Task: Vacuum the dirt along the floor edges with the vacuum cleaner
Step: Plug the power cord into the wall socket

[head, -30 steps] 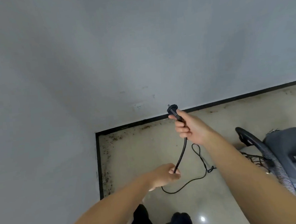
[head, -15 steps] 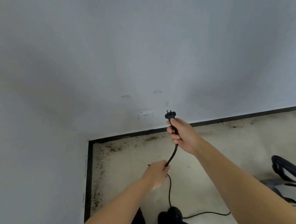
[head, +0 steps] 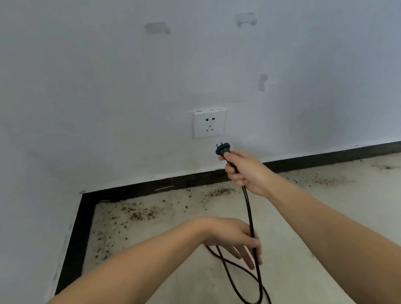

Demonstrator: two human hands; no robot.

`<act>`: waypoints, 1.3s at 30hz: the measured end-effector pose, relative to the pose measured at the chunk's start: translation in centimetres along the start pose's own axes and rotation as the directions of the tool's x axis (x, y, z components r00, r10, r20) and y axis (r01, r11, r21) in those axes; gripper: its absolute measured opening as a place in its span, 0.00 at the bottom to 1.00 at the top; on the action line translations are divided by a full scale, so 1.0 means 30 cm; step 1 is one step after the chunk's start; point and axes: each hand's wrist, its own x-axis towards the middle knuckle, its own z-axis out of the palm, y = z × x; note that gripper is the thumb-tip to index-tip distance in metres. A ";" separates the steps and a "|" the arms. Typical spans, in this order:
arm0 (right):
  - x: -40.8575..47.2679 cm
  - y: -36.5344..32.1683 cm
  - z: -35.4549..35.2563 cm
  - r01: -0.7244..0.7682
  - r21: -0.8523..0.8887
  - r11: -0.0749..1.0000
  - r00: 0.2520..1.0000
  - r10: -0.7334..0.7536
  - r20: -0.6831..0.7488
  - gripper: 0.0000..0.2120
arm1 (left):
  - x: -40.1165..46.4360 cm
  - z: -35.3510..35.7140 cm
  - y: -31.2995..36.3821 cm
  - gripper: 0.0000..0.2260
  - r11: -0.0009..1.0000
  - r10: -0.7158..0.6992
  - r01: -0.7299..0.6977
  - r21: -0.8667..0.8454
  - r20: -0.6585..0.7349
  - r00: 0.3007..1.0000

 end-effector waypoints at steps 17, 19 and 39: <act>0.264 -0.055 0.062 0.172 0.071 0.983 0.982 -0.164 -0.097 0.15 | -0.171 -0.632 -0.079 0.50 0.293 0.753 0.779 0.554 -0.636 0.169; 0.282 -0.054 0.060 0.168 0.060 0.984 0.983 -0.163 -0.088 0.15 | -0.162 -0.677 -0.110 0.55 0.244 0.758 0.815 0.526 -0.627 0.178; 0.341 -0.091 0.098 0.135 0.256 0.957 0.987 -0.106 -0.125 0.15 | -0.131 -0.735 -0.131 0.58 0.146 0.865 0.885 0.443 -0.491 0.103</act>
